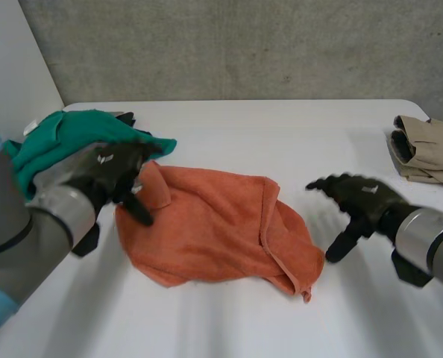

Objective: Fold the laundry.

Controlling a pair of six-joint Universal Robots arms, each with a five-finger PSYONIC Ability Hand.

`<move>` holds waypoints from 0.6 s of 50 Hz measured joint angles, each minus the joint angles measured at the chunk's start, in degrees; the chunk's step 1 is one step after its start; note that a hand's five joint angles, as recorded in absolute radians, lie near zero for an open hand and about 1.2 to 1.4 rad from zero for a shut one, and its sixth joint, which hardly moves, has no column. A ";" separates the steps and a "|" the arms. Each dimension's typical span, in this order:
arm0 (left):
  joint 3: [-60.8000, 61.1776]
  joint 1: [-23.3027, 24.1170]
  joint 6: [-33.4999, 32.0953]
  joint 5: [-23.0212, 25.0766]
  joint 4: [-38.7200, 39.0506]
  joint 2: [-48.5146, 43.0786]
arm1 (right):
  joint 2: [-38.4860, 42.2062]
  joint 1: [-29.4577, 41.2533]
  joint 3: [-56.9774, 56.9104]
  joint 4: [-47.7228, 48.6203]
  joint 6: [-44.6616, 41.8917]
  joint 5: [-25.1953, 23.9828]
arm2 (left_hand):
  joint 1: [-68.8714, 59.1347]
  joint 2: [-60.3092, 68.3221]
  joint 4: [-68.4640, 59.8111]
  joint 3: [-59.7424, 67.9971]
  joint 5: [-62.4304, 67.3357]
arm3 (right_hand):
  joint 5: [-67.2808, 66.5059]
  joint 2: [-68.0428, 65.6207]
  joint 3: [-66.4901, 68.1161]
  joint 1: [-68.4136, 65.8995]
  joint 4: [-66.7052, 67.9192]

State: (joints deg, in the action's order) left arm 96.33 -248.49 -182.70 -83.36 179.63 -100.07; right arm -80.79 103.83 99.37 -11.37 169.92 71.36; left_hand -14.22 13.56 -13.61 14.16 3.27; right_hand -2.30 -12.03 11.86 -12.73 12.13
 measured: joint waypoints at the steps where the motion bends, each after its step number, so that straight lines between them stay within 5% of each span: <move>1: 0.91 -0.30 -0.89 0.05 0.25 0.20 | -0.02 0.50 0.31 -0.19 -0.02 0.09 | 0.00 0.00 0.00 0.00 0.00 | 0.00 0.00 0.00 0.00 0.00; 8: 8.16 -2.88 -8.99 1.77 8.45 -0.90 | 0.92 7.37 4.86 4.54 1.64 3.34 | 0.00 0.00 0.00 0.00 0.00 | 0.00 0.00 0.00 0.00 0.00; 16: 8.57 -3.46 -10.62 3.24 12.86 -3.61 | 5.36 14.15 6.51 14.34 6.80 11.99 | 0.00 0.00 0.00 0.00 0.00 | -3.78 -3.73 3.86 -3.47 3.63; 22: 6.35 -2.35 -8.96 3.38 14.19 -4.53 | 10.49 18.08 4.39 19.03 8.73 18.65 | 0.00 0.00 0.00 0.00 0.00 | -51.15 -52.51 51.92 -49.20 51.61; 30: -0.82 1.31 -8.33 4.47 17.55 -7.89 | 5.28 20.61 3.81 21.61 5.35 18.67 | 1.96 -1.46 1.42 -1.78 -0.17 | -54.34 -55.04 55.13 -49.83 56.28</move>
State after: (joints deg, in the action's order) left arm 95.51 -247.18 -191.04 -78.89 197.18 -107.95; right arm -75.51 124.44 103.19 10.24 175.27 90.03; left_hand -12.25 12.10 -12.20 12.38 3.10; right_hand -56.64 -67.07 66.99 -62.56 68.41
